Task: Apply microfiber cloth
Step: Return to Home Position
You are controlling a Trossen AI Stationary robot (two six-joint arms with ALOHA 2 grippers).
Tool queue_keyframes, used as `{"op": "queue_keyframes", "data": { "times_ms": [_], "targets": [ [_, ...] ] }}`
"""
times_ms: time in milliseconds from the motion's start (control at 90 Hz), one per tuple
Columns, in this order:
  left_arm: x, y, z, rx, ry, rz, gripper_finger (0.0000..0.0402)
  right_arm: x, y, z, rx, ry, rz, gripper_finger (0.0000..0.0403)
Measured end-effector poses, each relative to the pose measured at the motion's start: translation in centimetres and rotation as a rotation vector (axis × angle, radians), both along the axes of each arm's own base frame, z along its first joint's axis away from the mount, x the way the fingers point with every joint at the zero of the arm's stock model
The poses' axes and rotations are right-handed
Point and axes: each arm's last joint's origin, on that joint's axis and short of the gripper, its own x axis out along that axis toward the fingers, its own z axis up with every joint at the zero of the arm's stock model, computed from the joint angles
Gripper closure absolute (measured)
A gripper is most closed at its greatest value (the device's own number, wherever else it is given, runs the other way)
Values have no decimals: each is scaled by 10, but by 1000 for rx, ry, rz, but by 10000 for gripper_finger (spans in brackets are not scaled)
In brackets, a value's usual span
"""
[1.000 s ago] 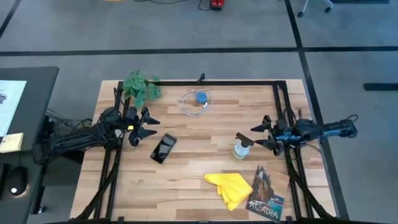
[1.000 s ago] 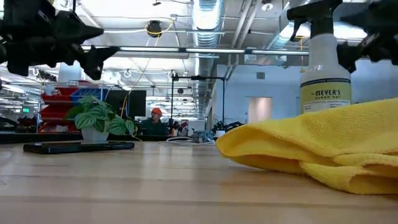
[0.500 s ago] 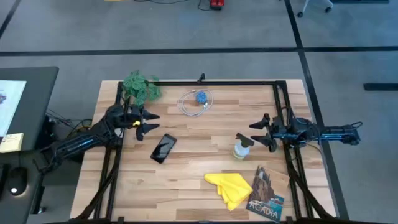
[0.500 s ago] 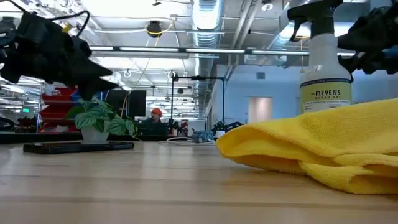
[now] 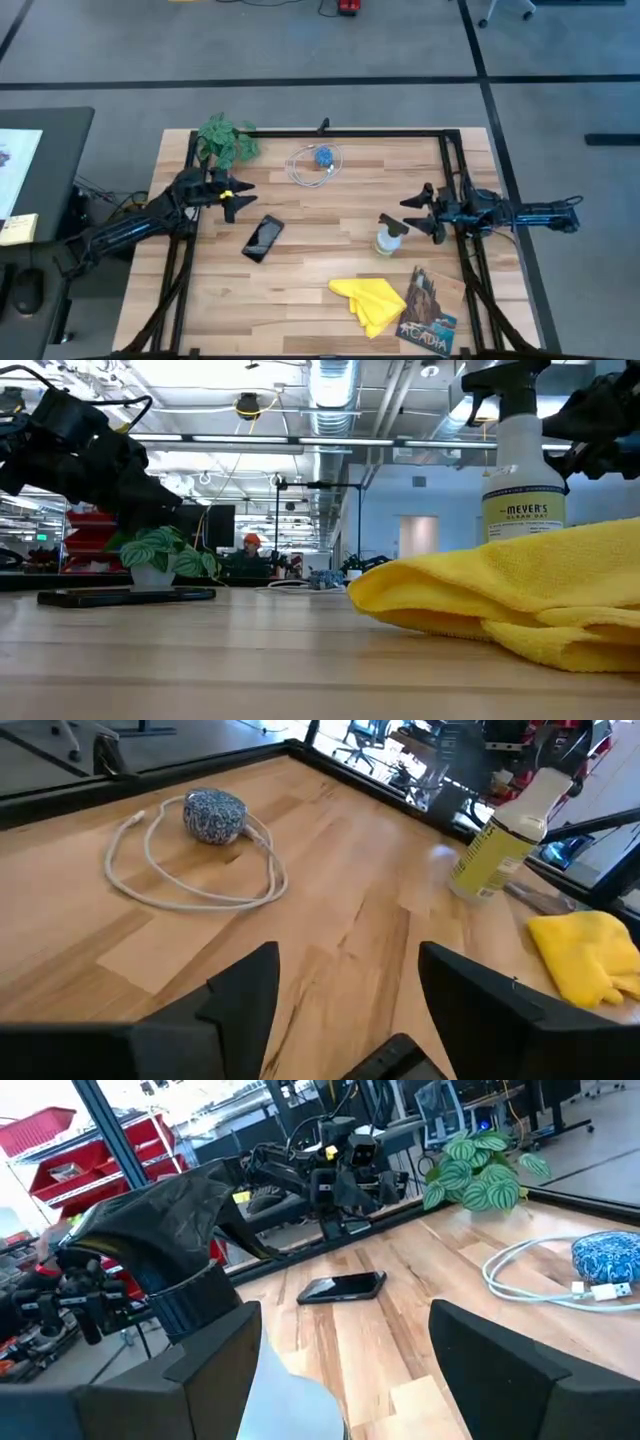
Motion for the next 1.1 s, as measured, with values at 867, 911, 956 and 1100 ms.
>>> {"op": "queue_keyframes", "data": {
  "times_ms": [867, 911, 956, 1100],
  "targets": [
    [-2, -53, 24, 386, -220, -191, 185, 0, 0, 0, 0, -3, -3, 129],
    [-2, -55, 23, 415, -215, -208, 185, 0, 0, 0, 0, -3, -3, 129],
    [-1, -56, 23, 429, -213, -222, 185, 0, 0, 0, 0, -3, -3, 129],
    [-1, -58, 23, 419, -222, -246, 185, 0, 0, 0, 0, -3, -3, 129]
  ]
}}
